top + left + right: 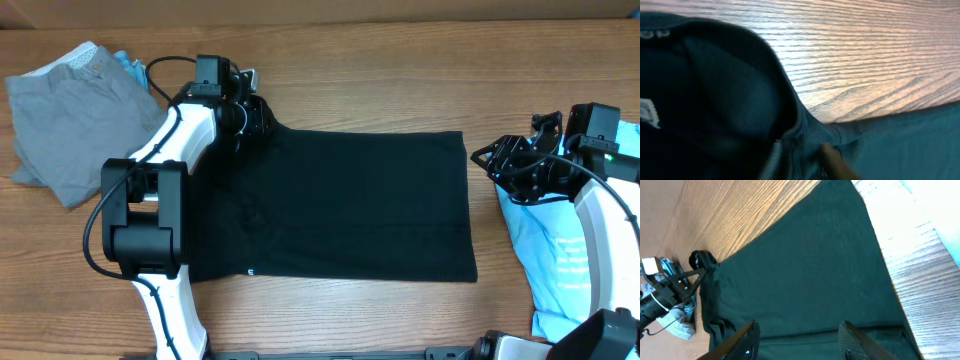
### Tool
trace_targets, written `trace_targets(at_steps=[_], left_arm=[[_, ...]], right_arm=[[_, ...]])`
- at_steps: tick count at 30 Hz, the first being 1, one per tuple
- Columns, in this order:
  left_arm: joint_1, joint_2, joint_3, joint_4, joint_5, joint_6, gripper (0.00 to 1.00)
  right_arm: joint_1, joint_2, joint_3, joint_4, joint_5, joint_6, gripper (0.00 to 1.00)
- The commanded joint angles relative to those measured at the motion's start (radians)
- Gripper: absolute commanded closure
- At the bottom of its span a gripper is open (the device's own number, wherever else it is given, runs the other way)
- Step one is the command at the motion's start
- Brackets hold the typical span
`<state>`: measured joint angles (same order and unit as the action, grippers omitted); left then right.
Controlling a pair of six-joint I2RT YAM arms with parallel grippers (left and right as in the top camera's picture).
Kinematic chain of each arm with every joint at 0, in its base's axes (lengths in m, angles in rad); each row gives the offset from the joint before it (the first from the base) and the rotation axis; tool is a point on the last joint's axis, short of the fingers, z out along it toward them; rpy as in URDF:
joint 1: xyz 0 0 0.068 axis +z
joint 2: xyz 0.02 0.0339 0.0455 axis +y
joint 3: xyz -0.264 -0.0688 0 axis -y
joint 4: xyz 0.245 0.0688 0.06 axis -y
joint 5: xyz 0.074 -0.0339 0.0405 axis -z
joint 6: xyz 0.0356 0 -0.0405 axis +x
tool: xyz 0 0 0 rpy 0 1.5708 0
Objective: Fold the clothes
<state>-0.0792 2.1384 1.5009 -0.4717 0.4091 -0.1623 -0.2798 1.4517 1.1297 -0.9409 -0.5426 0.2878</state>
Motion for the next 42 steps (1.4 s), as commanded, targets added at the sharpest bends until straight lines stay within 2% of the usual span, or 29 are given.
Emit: trace_targets(at_steps=[1, 6, 14, 22, 38, 40, 42], left_arm=[[-0.009, 0.017, 0.026, 0.005, 0.034, -0.002, 0.83], [-0.010, 0.017, 0.026, -0.016, 0.037, -0.003, 0.96], [-0.010, 0.016, 0.026, -0.052, 0.051, -0.003, 0.96], [-0.003, -0.019, 0.088, -0.080, 0.301, -0.003, 0.96], [-0.063, -0.026, 0.112, -0.398, 0.188, 0.002, 0.96], [-0.065, -0.026, 0.112, -0.415, 0.136, 0.002, 0.74], [-0.063, -0.026, 0.117, -0.412, 0.110, 0.006, 0.67]], right_arm=[[0.005, -0.019, 0.022, -0.003, 0.003, -0.001, 0.46], [0.005, -0.019, 0.022, -0.011, 0.003, -0.001, 0.46], [0.005, -0.019, 0.022, -0.016, 0.003, -0.001, 0.46], [0.005, -0.019, 0.022, -0.032, 0.006, -0.005, 0.46], [0.005, -0.019, 0.021, -0.049, 0.029, -0.008, 0.46], [0.005, -0.019, 0.022, -0.048, 0.029, -0.008, 0.46], [0.005, -0.019, 0.022, -0.048, 0.029, -0.008, 0.46]])
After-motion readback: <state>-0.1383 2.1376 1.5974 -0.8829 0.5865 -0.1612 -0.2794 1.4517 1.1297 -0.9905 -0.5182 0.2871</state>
